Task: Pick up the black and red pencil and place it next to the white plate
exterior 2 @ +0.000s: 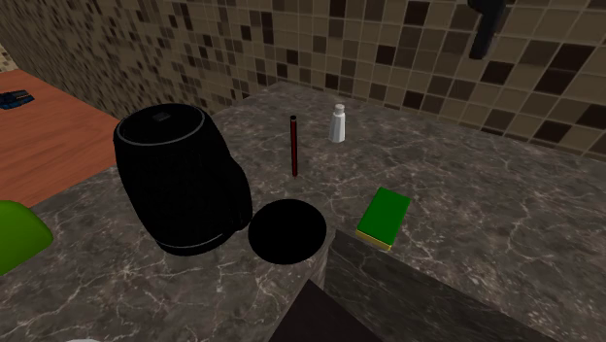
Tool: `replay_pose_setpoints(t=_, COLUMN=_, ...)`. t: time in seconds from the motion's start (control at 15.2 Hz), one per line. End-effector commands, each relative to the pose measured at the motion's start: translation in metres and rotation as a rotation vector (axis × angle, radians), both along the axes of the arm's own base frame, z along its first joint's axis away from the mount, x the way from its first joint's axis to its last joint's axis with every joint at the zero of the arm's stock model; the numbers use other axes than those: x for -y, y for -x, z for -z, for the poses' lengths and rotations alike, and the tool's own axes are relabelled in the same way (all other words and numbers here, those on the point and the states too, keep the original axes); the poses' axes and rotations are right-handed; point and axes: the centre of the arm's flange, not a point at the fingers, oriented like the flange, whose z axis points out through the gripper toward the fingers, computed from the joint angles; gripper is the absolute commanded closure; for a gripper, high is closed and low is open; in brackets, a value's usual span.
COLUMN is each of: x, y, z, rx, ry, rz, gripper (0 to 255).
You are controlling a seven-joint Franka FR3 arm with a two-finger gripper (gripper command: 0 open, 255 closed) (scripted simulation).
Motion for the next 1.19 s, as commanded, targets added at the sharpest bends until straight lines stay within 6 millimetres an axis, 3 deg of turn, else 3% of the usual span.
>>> replay_pose_setpoints(t=0.0, x=0.0, y=0.0, z=0.0, rx=0.0, ry=0.0, rz=0.0, gripper=0)
replay_pose_setpoints(t=1.12, x=-0.184, y=-0.051, z=0.107, rx=0.024, ry=-0.032, rz=0.118, gripper=0)
